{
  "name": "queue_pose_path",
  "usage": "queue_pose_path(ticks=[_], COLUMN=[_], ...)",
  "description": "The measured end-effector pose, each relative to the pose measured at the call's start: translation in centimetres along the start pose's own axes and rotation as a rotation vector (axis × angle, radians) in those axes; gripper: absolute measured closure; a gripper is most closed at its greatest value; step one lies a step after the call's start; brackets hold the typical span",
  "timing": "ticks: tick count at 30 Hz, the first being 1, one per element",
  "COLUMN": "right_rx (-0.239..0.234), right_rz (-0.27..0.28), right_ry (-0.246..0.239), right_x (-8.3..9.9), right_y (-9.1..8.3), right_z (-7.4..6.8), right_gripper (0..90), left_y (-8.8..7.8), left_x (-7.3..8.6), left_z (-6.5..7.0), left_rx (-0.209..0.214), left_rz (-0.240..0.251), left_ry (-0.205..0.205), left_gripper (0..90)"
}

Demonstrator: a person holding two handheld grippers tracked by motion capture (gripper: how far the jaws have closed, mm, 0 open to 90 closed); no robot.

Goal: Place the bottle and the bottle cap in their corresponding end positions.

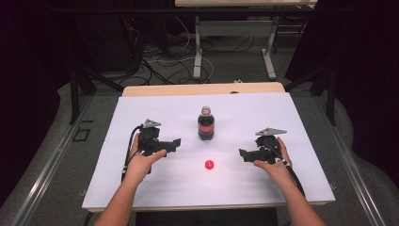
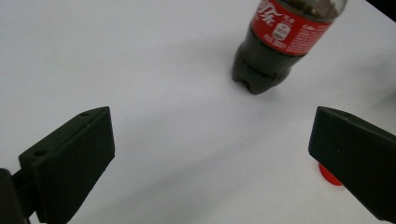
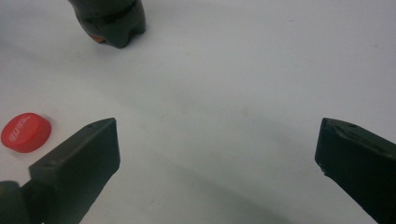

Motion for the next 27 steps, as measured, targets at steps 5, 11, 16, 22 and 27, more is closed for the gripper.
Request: queue_pose_path(ticks=[5, 11, 16, 22, 27], right_rx=[0.024, 0.061, 0.077, 0.083, 0.091], right_rz=[-0.002, -0.007, -0.001, -0.004, -0.003], right_ry=[0.007, 0.024, 0.038, 0.040, 0.045], right_x=[0.3, 0.7, 0.8, 1.1, 1.1], right_y=[0.0, 0.1, 0.1, 0.2, 0.1], right_z=[0.7, 2.0, 2.7, 3.2, 3.3], right_gripper=[0.0, 0.0, 0.0, 0.0, 0.0], left_y=[-0.8, -1.7, -2.0, -2.2, -2.1], left_x=[0.6, 1.7, 2.2, 2.7, 3.1], left_z=[-2.3, -4.4, -5.8, -6.8, -7.3], left_rx=[-0.035, -0.081, -0.115, -0.135, -0.155], left_rz=[0.032, 0.070, 0.088, 0.077, 0.068], left_ry=[-0.030, -0.033, -0.016, -0.036, -0.045], left_gripper=[0.6, 0.7, 0.7, 0.7, 0.7])
Point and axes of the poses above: each handheld gripper's, and its own axes: y roughly forward along the jaws, x roughly out of its underside, z roughly to its right, the point moved 6 cm from there along y, roughly forward along the jaws, and after that the axes turned 11 degrees about z, right-handed, at the moved point
